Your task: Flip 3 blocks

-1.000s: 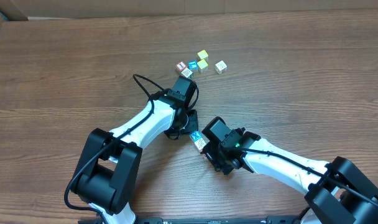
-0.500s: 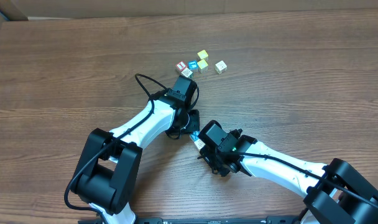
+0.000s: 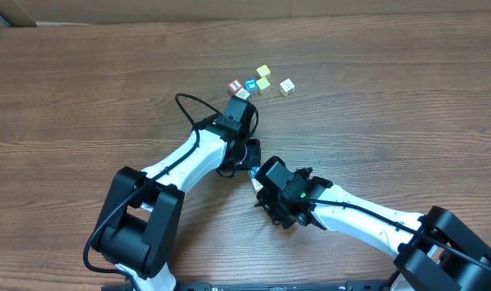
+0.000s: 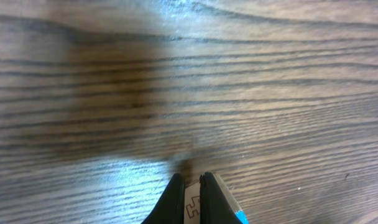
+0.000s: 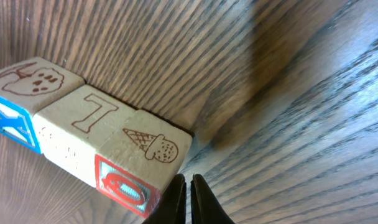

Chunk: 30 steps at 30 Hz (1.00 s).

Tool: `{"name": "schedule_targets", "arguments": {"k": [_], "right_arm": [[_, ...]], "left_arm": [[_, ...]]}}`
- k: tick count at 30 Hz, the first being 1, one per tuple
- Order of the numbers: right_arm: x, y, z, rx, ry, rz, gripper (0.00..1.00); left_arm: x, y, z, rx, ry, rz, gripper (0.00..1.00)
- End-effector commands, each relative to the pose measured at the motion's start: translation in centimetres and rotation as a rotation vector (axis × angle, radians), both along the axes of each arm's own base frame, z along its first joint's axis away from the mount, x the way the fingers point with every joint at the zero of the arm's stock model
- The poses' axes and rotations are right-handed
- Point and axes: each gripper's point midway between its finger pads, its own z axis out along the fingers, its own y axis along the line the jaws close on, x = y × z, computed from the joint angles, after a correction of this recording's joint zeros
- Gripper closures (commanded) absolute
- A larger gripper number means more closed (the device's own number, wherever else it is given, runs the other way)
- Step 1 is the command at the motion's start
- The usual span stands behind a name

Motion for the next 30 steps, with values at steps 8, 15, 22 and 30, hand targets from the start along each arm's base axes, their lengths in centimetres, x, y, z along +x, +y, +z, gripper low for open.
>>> {"name": "schedule_targets", "arguments": {"k": [8, 15, 22, 30], "right_arm": [[0.5, 1.4, 0.5, 0.046, -0.021, -0.06, 0.93], [0.2, 1.6, 0.5, 0.043, -0.026, -0.064, 0.93], [-0.6, 2.5, 0.9, 0.086, 0.004, -0.009, 0.96], [1.0, 4.0, 5.9, 0.142, -0.203, 0.21, 0.96]], "left_arm": [[0.3, -1.1, 0.9, -0.058, -0.027, -0.032, 0.96], [0.3, -1.1, 0.9, -0.057, -0.027, -0.032, 0.96], [0.5, -0.9, 0.9, -0.049, -0.032, -0.027, 0.96], [2.8, 0.2, 2.5, -0.043, -0.08, 0.019, 0.96]]}}
